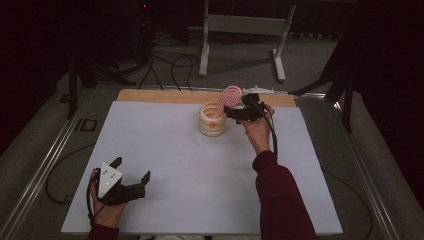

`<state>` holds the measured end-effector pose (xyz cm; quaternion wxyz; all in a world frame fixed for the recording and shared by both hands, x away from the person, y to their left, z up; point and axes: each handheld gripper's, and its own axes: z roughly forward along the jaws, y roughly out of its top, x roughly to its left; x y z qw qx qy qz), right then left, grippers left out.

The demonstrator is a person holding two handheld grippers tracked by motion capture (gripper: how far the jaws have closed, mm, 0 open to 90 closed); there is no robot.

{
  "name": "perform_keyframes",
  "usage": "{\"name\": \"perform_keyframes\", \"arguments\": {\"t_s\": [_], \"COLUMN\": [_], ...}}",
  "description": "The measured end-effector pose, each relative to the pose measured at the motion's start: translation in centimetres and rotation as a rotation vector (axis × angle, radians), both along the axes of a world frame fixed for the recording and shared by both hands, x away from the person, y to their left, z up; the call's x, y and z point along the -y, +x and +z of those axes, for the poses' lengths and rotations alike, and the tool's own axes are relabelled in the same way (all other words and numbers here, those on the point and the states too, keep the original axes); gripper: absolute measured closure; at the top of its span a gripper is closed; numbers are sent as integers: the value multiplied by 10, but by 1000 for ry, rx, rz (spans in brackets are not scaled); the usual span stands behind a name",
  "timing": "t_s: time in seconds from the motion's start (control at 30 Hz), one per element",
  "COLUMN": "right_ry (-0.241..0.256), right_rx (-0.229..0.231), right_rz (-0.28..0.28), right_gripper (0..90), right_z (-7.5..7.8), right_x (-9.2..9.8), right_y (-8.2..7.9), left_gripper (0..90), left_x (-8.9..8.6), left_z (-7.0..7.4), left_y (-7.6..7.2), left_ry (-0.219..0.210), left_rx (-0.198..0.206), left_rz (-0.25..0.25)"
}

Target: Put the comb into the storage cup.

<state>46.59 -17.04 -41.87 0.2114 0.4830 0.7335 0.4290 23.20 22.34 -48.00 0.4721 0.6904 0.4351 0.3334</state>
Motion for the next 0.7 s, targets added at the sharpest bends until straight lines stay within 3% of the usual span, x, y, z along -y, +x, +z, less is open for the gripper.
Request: {"name": "perform_keyframes", "arguments": {"t_s": [0.7], "right_ry": [-15], "right_rx": [20], "right_rz": [32], "right_gripper": [89], "right_z": [-4], "right_x": [13], "right_y": [-10], "left_gripper": [3], "left_x": [-1], "left_z": [0], "left_y": [0], "left_ry": [0], "left_rx": [0], "left_rz": [5]}}
